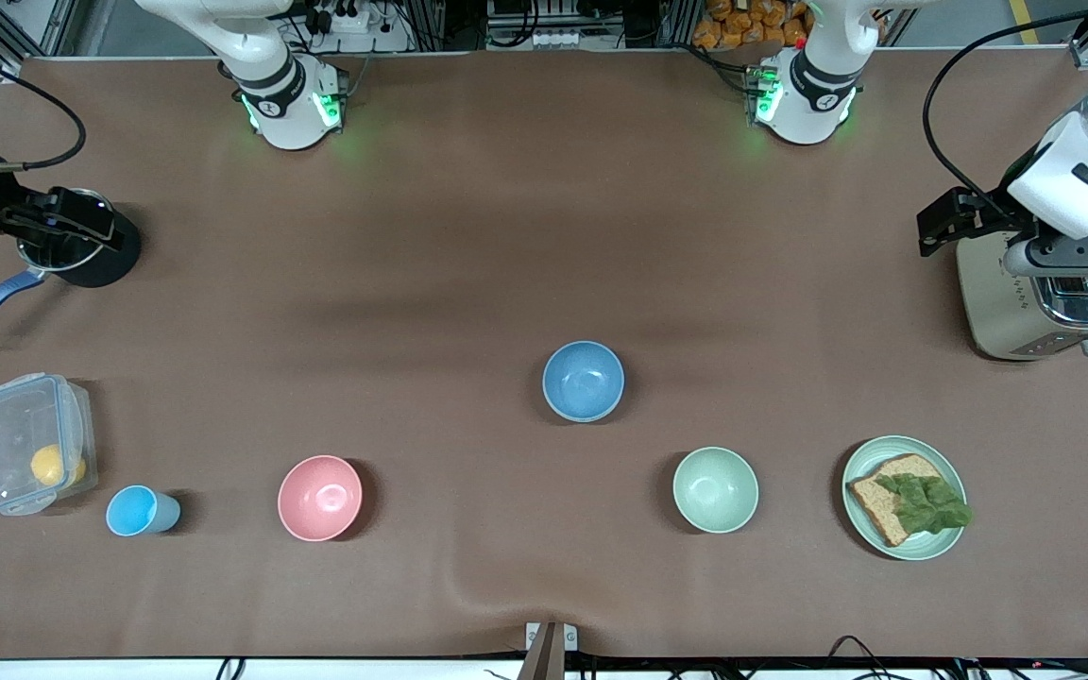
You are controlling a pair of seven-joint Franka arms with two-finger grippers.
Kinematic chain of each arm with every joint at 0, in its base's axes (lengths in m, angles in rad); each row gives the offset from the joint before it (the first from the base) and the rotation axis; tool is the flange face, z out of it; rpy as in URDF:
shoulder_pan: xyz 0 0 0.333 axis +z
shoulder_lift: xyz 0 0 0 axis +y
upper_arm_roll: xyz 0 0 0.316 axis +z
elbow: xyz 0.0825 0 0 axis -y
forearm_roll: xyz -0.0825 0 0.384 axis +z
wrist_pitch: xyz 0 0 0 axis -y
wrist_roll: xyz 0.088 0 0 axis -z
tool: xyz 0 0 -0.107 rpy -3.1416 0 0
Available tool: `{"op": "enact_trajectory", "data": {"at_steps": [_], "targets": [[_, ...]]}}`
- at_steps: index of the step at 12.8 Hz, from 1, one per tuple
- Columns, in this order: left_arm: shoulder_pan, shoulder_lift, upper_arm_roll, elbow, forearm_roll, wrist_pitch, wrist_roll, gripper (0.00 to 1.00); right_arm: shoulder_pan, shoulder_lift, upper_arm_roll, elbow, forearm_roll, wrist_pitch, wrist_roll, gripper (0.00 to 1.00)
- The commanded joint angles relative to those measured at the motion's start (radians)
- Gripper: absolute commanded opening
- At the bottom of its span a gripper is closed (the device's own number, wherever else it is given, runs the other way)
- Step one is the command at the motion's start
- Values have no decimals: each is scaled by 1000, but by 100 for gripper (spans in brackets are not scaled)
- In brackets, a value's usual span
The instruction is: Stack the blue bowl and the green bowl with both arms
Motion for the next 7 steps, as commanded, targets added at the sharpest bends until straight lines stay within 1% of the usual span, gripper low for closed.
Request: {"op": "enact_trajectory", "data": {"at_steps": [1,7], "targets": [[-9,-25,11,-19,-22,-7,22,100,-28,-4,22,-4,10,5,-17,100],[-7,-25,11,-12,-48,-9,9,100,-31,-4,21,-3,-5,3,-37,100]]}}
